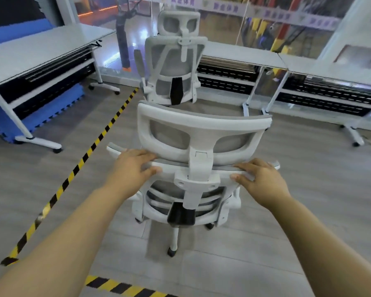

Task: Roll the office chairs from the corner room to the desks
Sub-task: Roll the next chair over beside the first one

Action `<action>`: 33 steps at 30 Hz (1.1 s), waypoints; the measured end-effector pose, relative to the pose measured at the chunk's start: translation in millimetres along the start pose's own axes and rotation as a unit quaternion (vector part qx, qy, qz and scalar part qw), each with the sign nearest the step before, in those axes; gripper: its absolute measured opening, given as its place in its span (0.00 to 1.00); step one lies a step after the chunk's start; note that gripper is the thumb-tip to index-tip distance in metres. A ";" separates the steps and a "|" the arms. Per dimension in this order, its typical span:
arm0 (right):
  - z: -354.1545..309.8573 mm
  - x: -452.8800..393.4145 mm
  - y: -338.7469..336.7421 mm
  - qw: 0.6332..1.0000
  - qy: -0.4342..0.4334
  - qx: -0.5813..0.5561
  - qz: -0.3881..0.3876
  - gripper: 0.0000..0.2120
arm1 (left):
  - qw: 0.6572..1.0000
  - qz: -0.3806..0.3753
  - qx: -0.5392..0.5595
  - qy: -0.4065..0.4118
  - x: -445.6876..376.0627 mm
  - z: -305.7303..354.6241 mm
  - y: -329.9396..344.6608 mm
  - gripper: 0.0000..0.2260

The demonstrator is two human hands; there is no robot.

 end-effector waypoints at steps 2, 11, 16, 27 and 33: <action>6.1 -23.0 -3.2 1.000 0.027 0.004 0.004 0.19 | 1.000 -0.013 0.001 0.016 -40.2 -2.0 2.2 0.23; 36.4 -129.6 -28.3 0.995 0.081 0.036 0.044 0.16 | 0.996 -0.042 -0.004 0.081 -200.2 11.9 18.2 0.18; 69.0 -198.9 -46.0 0.993 0.095 0.031 0.064 0.17 | 0.995 -0.042 0.000 0.091 -286.6 31.5 30.9 0.18; 153.0 -351.1 -83.6 0.992 0.091 0.043 0.076 0.19 | 0.992 -0.074 -0.029 0.095 -465.3 85.6 62.7 0.19; 193.1 -426.9 -100.8 0.989 0.106 0.033 0.096 0.19 | 0.990 -0.071 -0.021 0.116 -558.0 102.1 86.3 0.18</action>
Point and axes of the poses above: each hand's wrist, its own x-axis away from the middle knuckle, its own y-axis out of the palm, z = x × y, the point moved 6 cm from there along -x, towards the middle knuckle, and after that the axes turned 3 degrees about -z, right-handed, at the moved point
